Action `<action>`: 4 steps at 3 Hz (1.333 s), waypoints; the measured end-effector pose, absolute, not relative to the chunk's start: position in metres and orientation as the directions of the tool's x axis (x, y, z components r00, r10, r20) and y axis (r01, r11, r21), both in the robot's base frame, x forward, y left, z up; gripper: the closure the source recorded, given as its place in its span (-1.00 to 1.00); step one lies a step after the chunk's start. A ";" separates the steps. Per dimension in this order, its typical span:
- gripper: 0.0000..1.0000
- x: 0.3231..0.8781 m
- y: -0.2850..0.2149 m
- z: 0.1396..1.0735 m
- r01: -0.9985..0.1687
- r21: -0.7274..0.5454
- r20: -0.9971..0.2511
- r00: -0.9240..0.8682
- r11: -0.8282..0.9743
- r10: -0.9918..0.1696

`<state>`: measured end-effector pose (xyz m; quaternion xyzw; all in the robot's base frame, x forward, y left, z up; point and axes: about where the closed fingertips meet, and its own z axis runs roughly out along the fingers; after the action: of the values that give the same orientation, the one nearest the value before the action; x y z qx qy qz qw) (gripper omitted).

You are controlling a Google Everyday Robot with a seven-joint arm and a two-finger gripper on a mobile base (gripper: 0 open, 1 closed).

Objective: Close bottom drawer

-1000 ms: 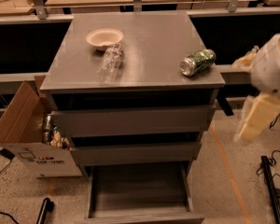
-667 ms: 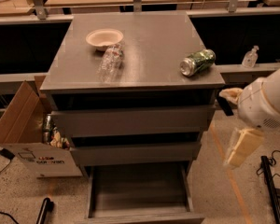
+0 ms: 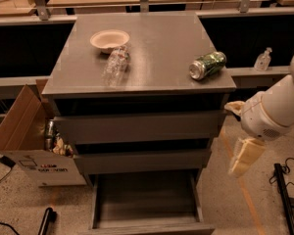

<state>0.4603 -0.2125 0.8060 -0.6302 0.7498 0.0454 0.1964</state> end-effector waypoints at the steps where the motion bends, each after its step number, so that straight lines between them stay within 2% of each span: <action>1: -1.00 0.459 -0.211 0.721 -0.980 -0.072 -0.422 -0.137 0.183 -0.896; 2: -1.00 0.452 -0.221 0.646 -0.984 -0.082 -0.512 -0.097 0.161 -0.853; 3: -1.00 0.450 -0.228 0.622 -0.987 -0.106 -0.524 -0.045 0.118 -0.851; 4: -1.00 0.453 -0.227 0.615 -0.991 -0.079 -0.523 -0.053 0.110 -0.851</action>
Offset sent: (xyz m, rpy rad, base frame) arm -0.0203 -0.0338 -0.2641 0.3098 -0.0571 0.1885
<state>0.4533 -0.2272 0.6149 -0.6492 0.7092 0.1532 0.2282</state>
